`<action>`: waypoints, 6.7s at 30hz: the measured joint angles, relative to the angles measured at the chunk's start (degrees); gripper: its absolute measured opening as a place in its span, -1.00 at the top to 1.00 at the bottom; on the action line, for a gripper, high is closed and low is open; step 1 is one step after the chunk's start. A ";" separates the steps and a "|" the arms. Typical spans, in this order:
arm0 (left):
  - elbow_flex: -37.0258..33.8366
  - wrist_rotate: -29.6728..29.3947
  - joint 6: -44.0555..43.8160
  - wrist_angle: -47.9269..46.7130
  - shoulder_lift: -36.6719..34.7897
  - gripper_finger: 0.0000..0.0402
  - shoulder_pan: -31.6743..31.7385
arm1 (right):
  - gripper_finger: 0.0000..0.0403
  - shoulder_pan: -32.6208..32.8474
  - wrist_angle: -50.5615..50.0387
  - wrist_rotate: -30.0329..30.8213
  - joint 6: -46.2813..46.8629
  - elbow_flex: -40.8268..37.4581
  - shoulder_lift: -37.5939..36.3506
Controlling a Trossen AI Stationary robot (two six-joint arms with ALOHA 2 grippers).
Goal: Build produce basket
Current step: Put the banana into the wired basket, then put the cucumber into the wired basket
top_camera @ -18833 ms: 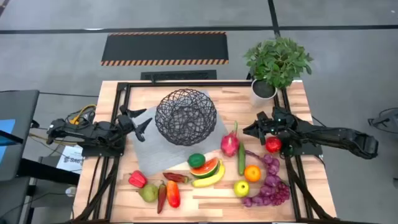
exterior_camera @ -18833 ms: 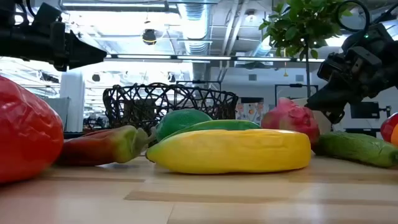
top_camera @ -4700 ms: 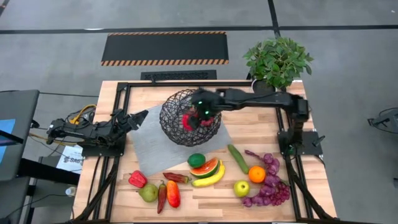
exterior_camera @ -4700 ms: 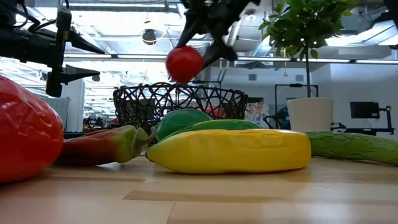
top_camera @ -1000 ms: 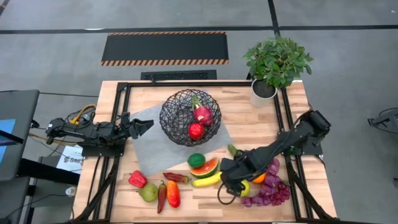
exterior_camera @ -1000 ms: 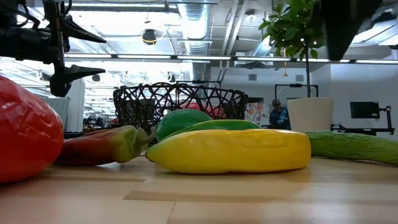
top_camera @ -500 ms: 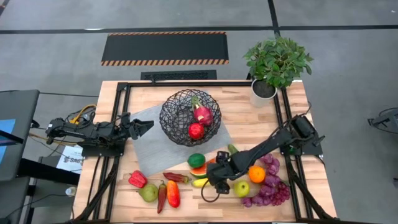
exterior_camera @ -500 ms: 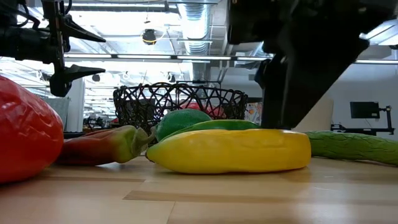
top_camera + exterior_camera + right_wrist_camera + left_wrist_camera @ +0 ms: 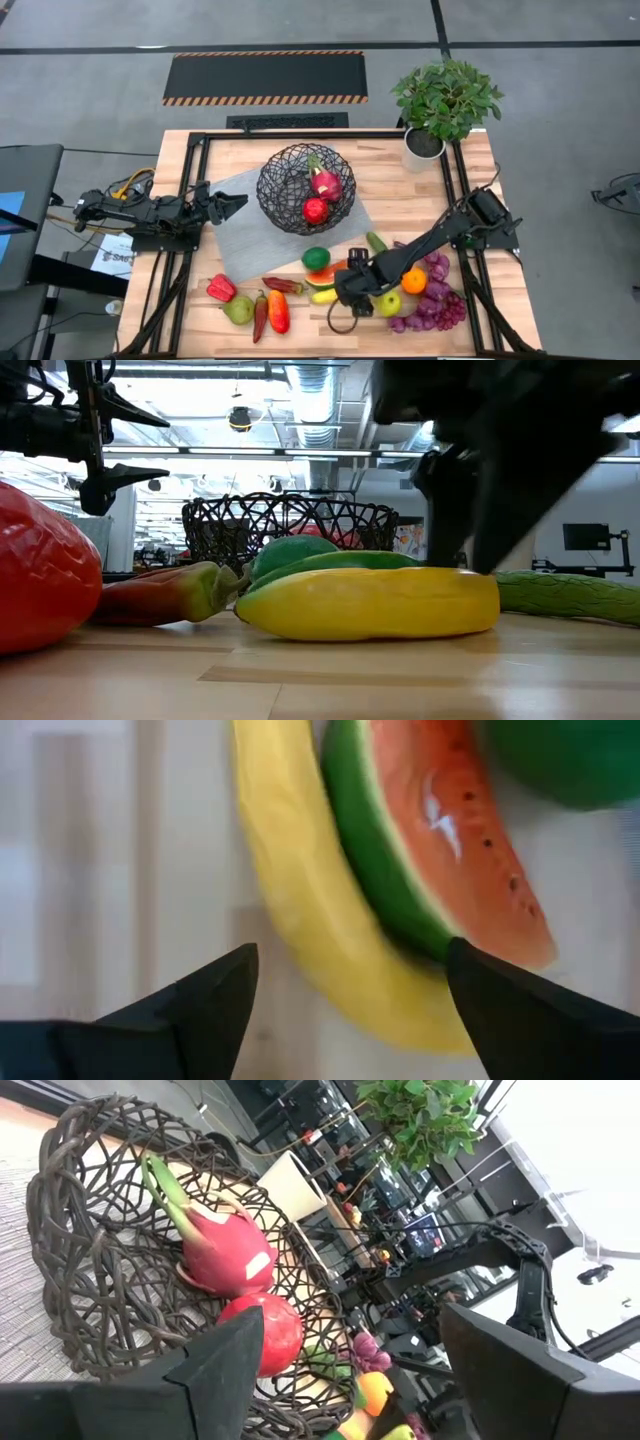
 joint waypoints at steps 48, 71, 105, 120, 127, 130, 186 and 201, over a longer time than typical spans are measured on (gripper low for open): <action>0.00 -0.23 -0.48 0.00 0.00 -0.44 0.02 | 0.22 -4.32 2.99 -1.96 -2.55 5.54 -13.10; 0.00 0.35 -2.48 -0.02 1.38 -0.44 0.02 | 0.26 -28.09 35.06 5.97 33.90 10.07 -3.36; 0.00 0.46 -3.32 -0.02 1.53 -0.44 0.02 | -0.27 -29.99 30.12 4.47 34.60 10.05 3.80; 0.00 1.03 -3.32 -0.02 1.53 -0.44 0.01 | -0.29 -21.63 13.59 -10.03 12.41 10.18 -10.59; 0.00 1.03 -3.32 -0.02 1.51 -0.44 0.00 | -0.30 -11.56 -5.95 -7.40 7.53 10.07 -9.89; 0.00 1.03 -3.15 -0.02 1.56 -0.44 0.00 | -0.35 -8.51 -9.35 -7.33 3.56 9.91 -7.68; 0.00 2.40 -2.97 -0.07 3.76 -0.44 0.02 | 0.53 -8.26 -8.34 -1.21 35.02 -19.35 -15.45; 0.00 2.31 -3.02 -0.04 3.76 -0.44 0.02 | 0.20 -20.61 3.13 6.38 18.17 1.25 -22.92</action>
